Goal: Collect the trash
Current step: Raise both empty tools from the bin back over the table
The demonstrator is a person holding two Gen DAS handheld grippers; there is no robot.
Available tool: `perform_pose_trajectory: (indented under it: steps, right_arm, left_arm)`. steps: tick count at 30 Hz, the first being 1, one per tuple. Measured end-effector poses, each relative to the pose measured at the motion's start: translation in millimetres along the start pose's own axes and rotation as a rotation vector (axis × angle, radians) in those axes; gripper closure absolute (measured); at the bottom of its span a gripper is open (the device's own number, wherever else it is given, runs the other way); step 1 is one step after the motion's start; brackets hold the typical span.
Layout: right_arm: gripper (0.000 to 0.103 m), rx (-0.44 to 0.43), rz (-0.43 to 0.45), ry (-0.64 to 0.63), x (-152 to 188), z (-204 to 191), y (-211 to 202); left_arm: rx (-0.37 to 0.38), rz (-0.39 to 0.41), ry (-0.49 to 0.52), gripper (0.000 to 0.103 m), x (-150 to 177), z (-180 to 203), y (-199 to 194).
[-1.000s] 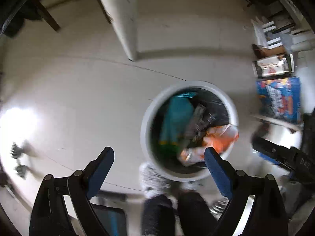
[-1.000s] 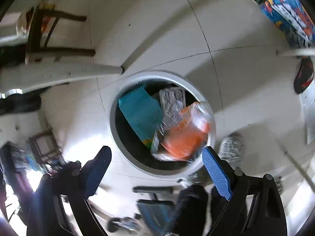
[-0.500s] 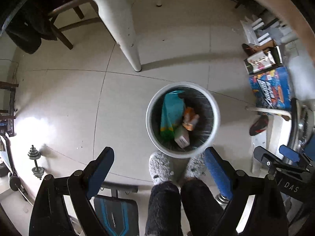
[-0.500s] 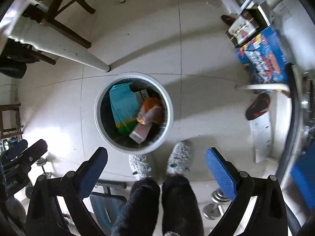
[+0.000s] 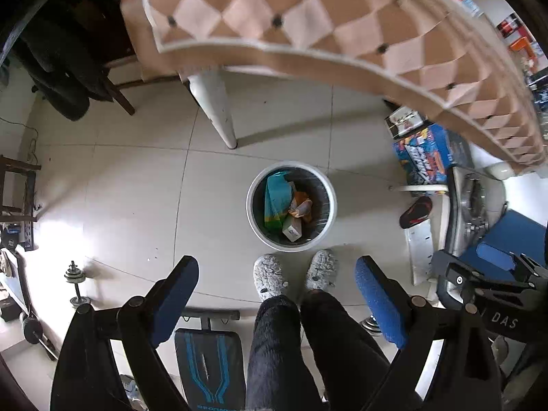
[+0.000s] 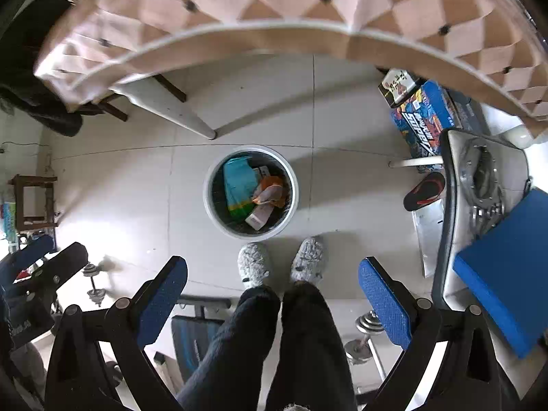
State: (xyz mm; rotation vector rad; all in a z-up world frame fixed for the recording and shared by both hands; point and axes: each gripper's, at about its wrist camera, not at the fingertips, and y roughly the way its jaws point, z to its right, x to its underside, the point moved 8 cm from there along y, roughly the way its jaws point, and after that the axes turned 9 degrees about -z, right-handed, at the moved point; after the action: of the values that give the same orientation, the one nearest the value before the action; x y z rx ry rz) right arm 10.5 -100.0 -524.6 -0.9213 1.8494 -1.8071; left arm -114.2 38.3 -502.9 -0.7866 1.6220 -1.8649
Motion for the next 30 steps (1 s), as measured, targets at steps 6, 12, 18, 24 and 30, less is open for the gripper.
perform_pose_trajectory:
  steps: [6, 12, 18, 24, 30]
  right_arm:
    - [0.002, -0.028, 0.036, 0.004, 22, -12, -75]
    - [0.002, -0.122, 0.082, 0.053, 21, -25, -138]
    - [0.002, -0.178, 0.174, 0.134, -28, -10, -191]
    - [0.002, -0.163, 0.245, 0.209, -119, 49, -236]
    - [0.002, -0.097, 0.234, 0.229, -261, 144, -257]
  left_arm:
    - [0.028, 0.046, 0.027, 0.009, 10, 7, -66]
    - [0.014, 0.122, 0.046, 0.01, -1, 12, -124]
    - [-0.032, 0.224, 0.058, 0.009, -61, 27, -164]
    - [-0.089, 0.302, 0.073, 0.007, -164, 65, -182]
    - [-0.162, 0.329, 0.229, 0.0, -303, 153, -184]
